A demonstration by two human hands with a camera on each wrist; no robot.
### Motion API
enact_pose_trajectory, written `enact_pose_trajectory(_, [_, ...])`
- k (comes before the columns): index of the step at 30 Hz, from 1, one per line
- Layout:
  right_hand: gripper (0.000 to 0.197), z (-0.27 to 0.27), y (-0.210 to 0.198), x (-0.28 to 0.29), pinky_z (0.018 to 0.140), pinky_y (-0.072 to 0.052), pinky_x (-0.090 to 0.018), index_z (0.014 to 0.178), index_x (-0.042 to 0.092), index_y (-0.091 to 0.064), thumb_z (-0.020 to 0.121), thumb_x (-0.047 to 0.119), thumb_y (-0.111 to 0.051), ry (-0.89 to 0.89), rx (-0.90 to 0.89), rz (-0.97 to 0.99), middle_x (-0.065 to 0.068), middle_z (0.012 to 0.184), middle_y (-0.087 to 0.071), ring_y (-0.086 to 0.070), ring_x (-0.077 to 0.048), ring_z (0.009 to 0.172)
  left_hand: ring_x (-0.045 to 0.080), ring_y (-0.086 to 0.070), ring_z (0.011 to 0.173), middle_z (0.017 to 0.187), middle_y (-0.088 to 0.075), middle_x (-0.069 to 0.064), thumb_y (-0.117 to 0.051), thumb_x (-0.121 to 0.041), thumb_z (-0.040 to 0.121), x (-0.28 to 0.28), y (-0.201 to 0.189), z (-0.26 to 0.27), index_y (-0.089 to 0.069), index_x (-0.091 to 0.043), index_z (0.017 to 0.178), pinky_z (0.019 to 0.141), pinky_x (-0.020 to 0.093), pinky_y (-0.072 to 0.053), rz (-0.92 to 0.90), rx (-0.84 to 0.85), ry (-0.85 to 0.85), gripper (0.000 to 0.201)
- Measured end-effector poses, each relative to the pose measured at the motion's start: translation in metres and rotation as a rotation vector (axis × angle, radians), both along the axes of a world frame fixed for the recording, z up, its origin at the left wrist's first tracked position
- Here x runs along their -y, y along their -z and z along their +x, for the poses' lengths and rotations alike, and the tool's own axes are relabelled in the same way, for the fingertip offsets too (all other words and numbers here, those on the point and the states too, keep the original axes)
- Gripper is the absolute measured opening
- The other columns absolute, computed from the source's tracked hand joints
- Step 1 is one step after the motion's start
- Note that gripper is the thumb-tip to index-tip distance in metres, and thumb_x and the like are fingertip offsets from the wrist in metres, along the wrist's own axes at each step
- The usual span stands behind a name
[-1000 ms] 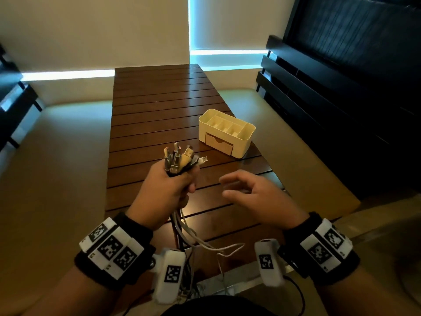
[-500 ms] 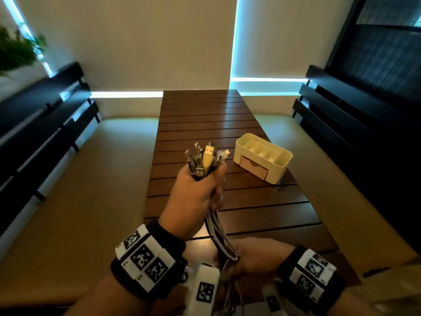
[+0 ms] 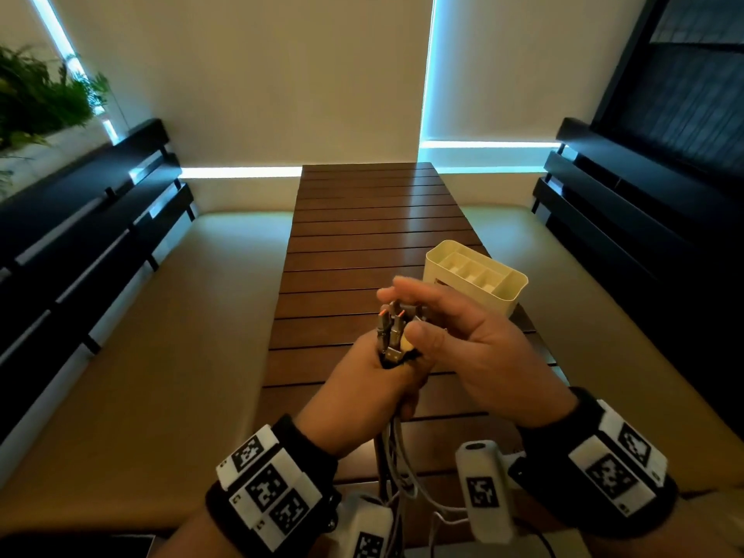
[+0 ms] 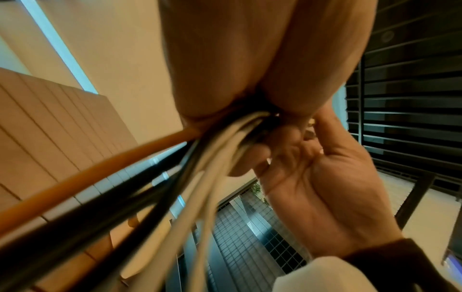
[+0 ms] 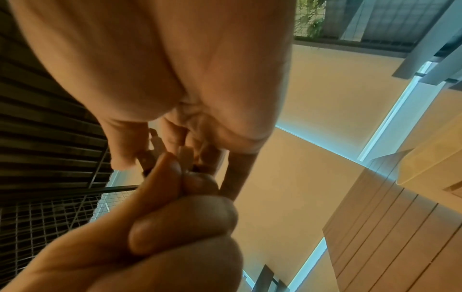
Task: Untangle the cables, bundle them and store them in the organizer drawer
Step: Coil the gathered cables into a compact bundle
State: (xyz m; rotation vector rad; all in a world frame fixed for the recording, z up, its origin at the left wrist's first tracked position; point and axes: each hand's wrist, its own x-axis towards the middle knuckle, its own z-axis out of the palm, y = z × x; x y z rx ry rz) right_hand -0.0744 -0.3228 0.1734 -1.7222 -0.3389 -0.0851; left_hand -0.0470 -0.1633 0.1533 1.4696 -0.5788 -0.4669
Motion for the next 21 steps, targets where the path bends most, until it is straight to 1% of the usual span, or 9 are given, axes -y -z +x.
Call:
enact_pose_trajectory(2, [0.040, 0.002, -0.001, 0.001, 0.090, -0.058, -0.043, 0.130, 0.027, -0.061, 0.090, 0.035, -0.058, -0.014, 0.010, -0.054, 0.011, 0.121, -0.065, -0.062, -0.018, 0.116, 0.013, -0.041, 0.048, 0.057, -0.047, -0.007, -0.057, -0.015, 0.096, -0.001, 0.001, 0.000, -0.060, -0.034, 0.069, 0.050, 0.031, -0.039, -0.002, -0.027, 0.002, 0.034])
enact_pose_trajectory(4, [0.040, 0.002, -0.001, 0.001, 0.088, -0.058, -0.039, 0.131, 0.030, -0.059, 0.091, 0.033, -0.058, -0.045, 0.018, -0.061, 0.013, 0.123, -0.064, -0.061, -0.016, 0.118, 0.010, -0.037, 0.048, 0.055, -0.044, -0.008, -0.060, -0.019, 0.090, -0.002, 0.001, -0.001, -0.061, -0.037, 0.066, 0.050, 0.029, -0.036, -0.029, -0.051, 0.005, 0.030])
enact_pose_trajectory(7, [0.049, 0.003, -0.002, -0.001, 0.096, -0.054, -0.034, 0.140, 0.035, -0.046, 0.092, 0.035, -0.059, -0.059, 0.052, -0.062, 0.015, 0.139, -0.055, -0.051, -0.005, 0.130, 0.011, -0.036, 0.047, 0.054, -0.042, -0.006, -0.061, -0.016, 0.086, -0.001, -0.002, -0.002, -0.062, -0.033, 0.066, 0.048, 0.027, -0.036, -0.066, -0.078, 0.026, 0.026])
enact_pose_trajectory(9, [0.047, 0.005, -0.003, -0.003, 0.105, -0.045, -0.024, 0.141, 0.034, -0.047, 0.095, 0.040, -0.055, -0.068, 0.127, -0.212, 0.019, 0.143, -0.050, -0.045, 0.000, 0.133, 0.009, -0.037, 0.045, 0.053, -0.043, -0.006, -0.060, -0.010, 0.082, -0.001, -0.004, -0.002, -0.062, -0.032, 0.061, 0.048, 0.026, -0.036, -0.052, -0.082, 0.044, 0.030])
enact_pose_trajectory(11, [0.043, 0.007, -0.005, -0.005, 0.106, -0.038, -0.015, 0.139, 0.032, -0.050, 0.097, 0.041, -0.051, -0.096, 0.150, -0.326, 0.023, 0.141, -0.049, -0.042, 0.004, 0.134, 0.010, -0.038, 0.044, 0.053, -0.044, -0.004, -0.060, -0.009, 0.076, -0.001, -0.007, -0.001, -0.063, -0.029, 0.059, 0.047, 0.026, -0.037, -0.033, -0.082, 0.036, 0.027])
enact_pose_trajectory(12, [0.044, 0.007, -0.006, -0.004, 0.106, -0.037, -0.014, 0.139, 0.031, -0.051, 0.097, 0.041, -0.049, -0.110, 0.131, -0.350, 0.024, 0.140, -0.049, -0.042, 0.004, 0.133, 0.010, -0.039, 0.044, 0.054, -0.045, -0.003, -0.062, -0.009, 0.075, -0.001, -0.008, -0.001, -0.063, -0.028, 0.060, 0.047, 0.026, -0.037, -0.032, -0.080, 0.024, 0.024])
enact_pose_trajectory(15, [0.043, 0.010, -0.012, -0.003, 0.102, -0.044, -0.021, 0.136, 0.029, -0.056, 0.097, 0.043, -0.046, -0.147, 0.096, -0.393, 0.020, 0.133, -0.056, -0.050, 0.001, 0.127, 0.012, -0.047, 0.045, 0.053, -0.053, -0.004, -0.065, -0.009, 0.074, 0.000, -0.010, -0.003, -0.065, -0.028, 0.062, 0.047, 0.026, -0.040, -0.011, -0.025, -0.003, 0.023])
enact_pose_trajectory(18, [0.041, 0.013, -0.016, -0.001, 0.100, -0.048, -0.029, 0.123, 0.022, -0.066, 0.098, 0.044, -0.043, -0.155, 0.097, -0.378, 0.011, 0.122, -0.066, -0.053, 0.000, 0.125, 0.010, -0.048, 0.043, 0.049, -0.055, -0.003, -0.066, -0.003, 0.077, 0.003, -0.012, -0.005, -0.064, -0.030, 0.056, 0.046, 0.023, -0.040, -0.002, 0.045, -0.001, 0.035])
enact_pose_trajectory(21, [0.040, 0.015, -0.013, -0.002, 0.102, -0.047, -0.028, 0.120, 0.022, -0.067, 0.098, 0.045, -0.043, -0.101, 0.145, -0.322, 0.011, 0.124, -0.066, -0.054, 0.000, 0.125, 0.011, -0.043, 0.040, 0.048, -0.050, -0.005, -0.065, 0.004, 0.081, 0.005, -0.009, 0.000, -0.062, -0.027, 0.060, 0.043, 0.024, -0.037, -0.046, 0.006, -0.023, 0.038])
